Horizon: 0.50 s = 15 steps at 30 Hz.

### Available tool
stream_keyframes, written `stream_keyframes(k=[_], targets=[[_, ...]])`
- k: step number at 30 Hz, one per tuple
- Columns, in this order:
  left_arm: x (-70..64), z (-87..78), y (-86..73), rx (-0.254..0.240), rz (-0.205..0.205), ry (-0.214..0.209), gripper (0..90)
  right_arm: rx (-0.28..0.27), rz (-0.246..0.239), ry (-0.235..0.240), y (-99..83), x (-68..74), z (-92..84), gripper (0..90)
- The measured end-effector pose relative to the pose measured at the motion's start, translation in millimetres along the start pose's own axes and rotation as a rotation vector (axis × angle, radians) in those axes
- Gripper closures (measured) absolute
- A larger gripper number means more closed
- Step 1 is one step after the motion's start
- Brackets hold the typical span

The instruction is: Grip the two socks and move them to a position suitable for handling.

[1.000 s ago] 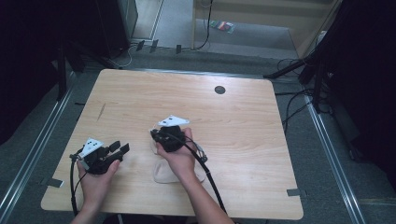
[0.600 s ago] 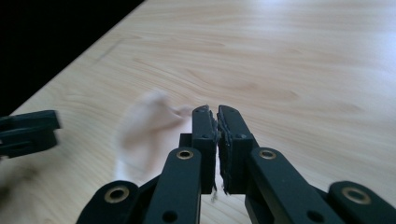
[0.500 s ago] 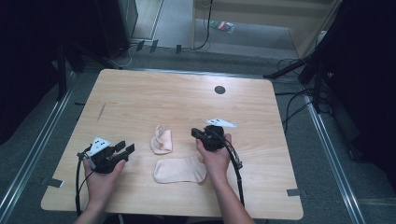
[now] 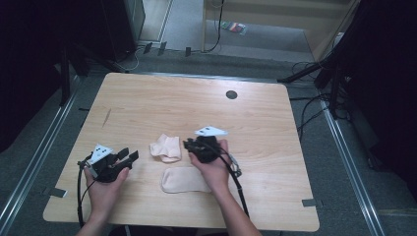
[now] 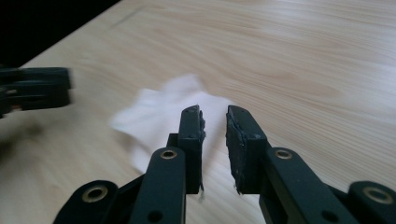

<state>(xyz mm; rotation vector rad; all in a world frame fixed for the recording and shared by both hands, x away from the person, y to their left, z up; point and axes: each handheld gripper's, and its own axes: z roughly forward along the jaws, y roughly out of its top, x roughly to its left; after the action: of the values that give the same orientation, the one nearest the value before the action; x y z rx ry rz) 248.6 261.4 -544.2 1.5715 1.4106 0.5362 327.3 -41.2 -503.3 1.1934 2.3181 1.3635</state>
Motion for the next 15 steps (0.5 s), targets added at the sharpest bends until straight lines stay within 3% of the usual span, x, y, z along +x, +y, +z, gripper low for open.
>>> stream_keyframes(k=[3,6,9,11,15], targets=[[4.5,-2.7,-1.5,0.001,-0.016,0.002,55.8,0.028,-0.059,0.061,8.2,29.3,21.3,73.6],[5.1,-3.4,-2.0,0.000,-0.014,-0.002,55.9,0.073,-0.140,0.072,12.0,54.3,45.9,64.6],[4.9,-3.9,-1.6,-0.001,-0.011,-0.008,55.9,0.108,-0.200,0.041,11.3,73.7,67.1,55.0],[5.2,-4.1,-1.2,-0.004,-0.008,-0.007,55.8,0.128,-0.257,-0.007,10.6,83.5,79.3,49.7],[6.8,-4.3,-0.7,-0.007,-0.015,-0.006,55.9,0.147,-0.313,-0.087,10.5,95.2,96.7,51.2]])
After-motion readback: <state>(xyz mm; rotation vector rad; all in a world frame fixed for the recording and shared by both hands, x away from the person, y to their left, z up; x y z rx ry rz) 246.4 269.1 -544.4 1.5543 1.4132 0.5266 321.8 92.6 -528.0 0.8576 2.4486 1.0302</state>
